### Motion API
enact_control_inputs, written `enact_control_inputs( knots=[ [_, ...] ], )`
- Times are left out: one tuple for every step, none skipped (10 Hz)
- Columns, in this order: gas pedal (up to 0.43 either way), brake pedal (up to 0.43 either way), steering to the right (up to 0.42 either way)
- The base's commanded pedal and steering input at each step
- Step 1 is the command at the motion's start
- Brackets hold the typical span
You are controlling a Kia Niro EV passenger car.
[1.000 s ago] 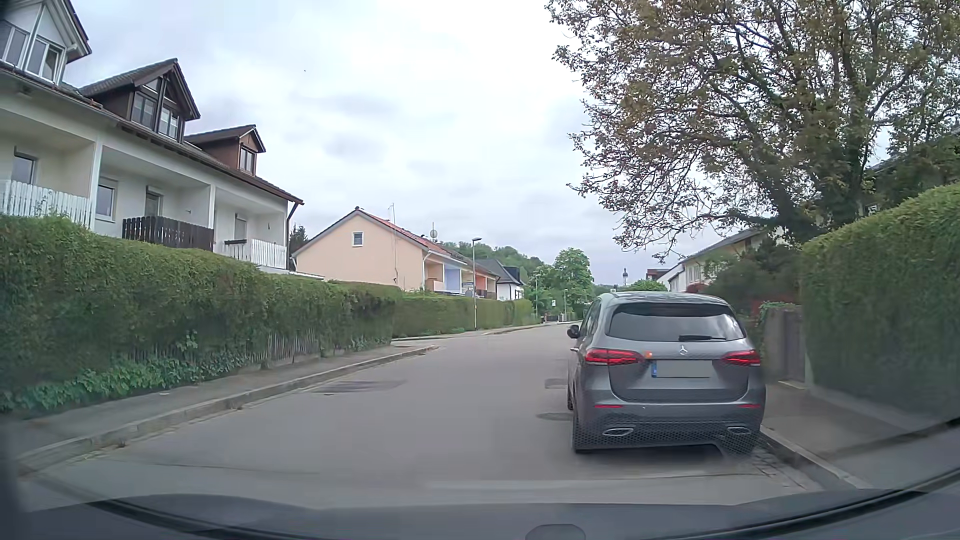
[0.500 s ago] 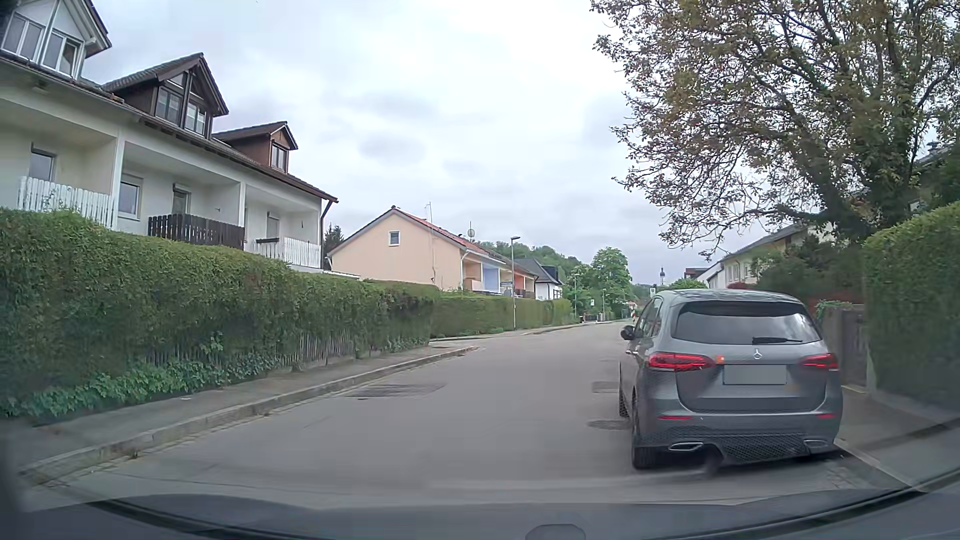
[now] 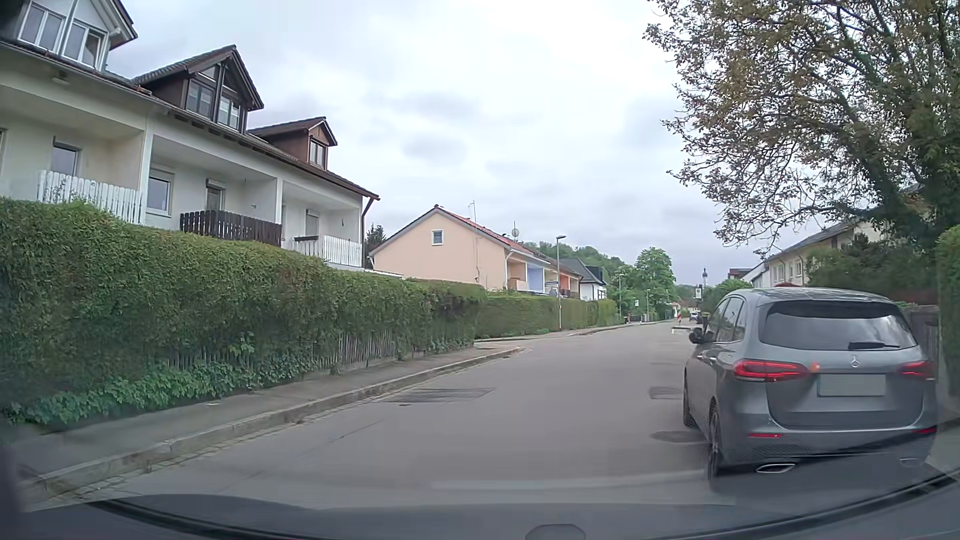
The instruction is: Follow the waypoints while adhering to traffic rules and regulations
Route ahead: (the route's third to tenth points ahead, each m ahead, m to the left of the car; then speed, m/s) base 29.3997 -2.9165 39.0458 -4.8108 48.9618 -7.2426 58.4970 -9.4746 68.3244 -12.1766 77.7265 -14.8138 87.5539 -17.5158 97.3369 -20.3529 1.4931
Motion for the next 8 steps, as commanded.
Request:
enact_control_inputs(
  knots=[
    [0.039, 0.000, -0.383],
    [0.039, 0.000, -0.356],
    [0.039, 0.000, -0.337],
    [0.039, 0.000, -0.312],
    [0.039, 0.000, -0.291],
    [0.039, 0.000, -0.269],
    [0.039, 0.000, -0.253],
    [0.039, 0.000, -0.231]
  ],
)
